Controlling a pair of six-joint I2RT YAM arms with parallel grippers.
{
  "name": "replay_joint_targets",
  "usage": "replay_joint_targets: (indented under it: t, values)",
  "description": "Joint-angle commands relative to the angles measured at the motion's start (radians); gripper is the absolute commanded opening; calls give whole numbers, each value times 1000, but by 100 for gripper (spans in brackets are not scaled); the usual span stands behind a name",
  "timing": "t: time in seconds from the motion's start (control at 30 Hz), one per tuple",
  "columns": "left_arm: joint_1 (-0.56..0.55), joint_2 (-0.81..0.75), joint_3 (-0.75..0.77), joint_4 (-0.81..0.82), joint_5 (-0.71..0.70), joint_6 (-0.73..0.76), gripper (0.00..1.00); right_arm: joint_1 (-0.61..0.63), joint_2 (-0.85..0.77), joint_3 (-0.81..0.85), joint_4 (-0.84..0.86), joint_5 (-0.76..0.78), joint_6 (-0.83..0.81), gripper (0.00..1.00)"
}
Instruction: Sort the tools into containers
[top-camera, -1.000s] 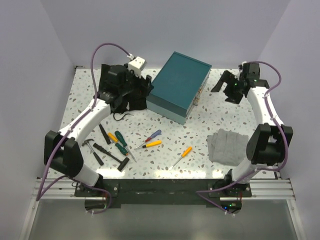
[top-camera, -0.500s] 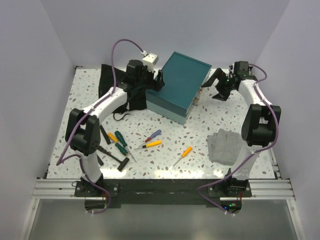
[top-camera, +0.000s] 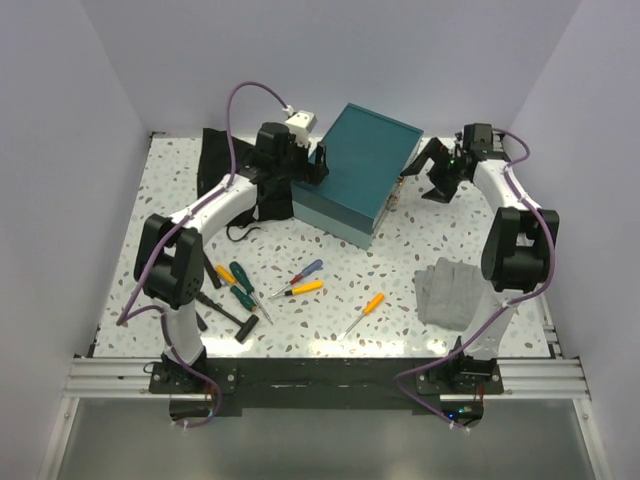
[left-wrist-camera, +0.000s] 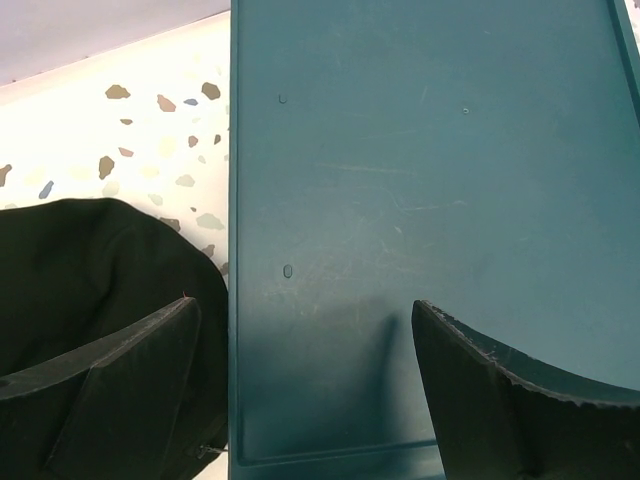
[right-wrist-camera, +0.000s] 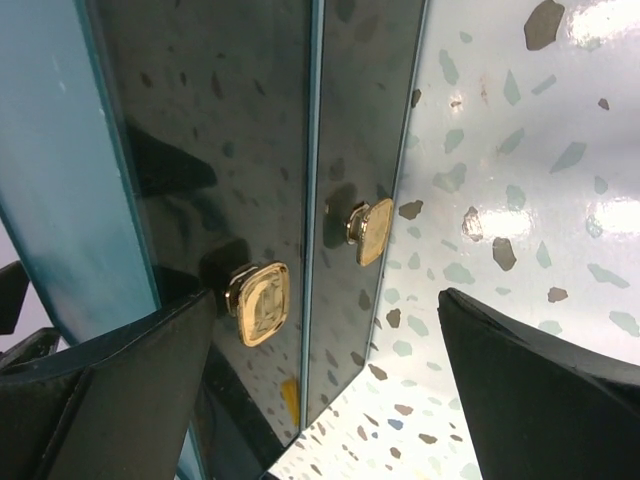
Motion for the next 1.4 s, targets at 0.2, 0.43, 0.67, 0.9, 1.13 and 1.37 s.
replay_joint_targets:
  t: [0.2,0.43,0.67,0.9,1.13,1.37]
  values:
    - [-27,10,7,23,-22,-16,92,9,-121,-72,27,-79,-21,99]
    - [-39,17,-4,13,-46,-19,92,-3,-239,-225,165,-109,-3,99]
    - [-40,10,-16,17,-60,-3,92,-6,-261,-325,150,-67,7,98]
    - [-40,2,-33,25,-63,4,92,-5,-227,-295,207,-52,42,97]
    - [-40,-2,-36,25,-63,4,92,-6,-164,-221,99,114,-19,95]
    - [-42,-7,-53,37,-83,10,93,-6,-139,-261,108,128,19,93]
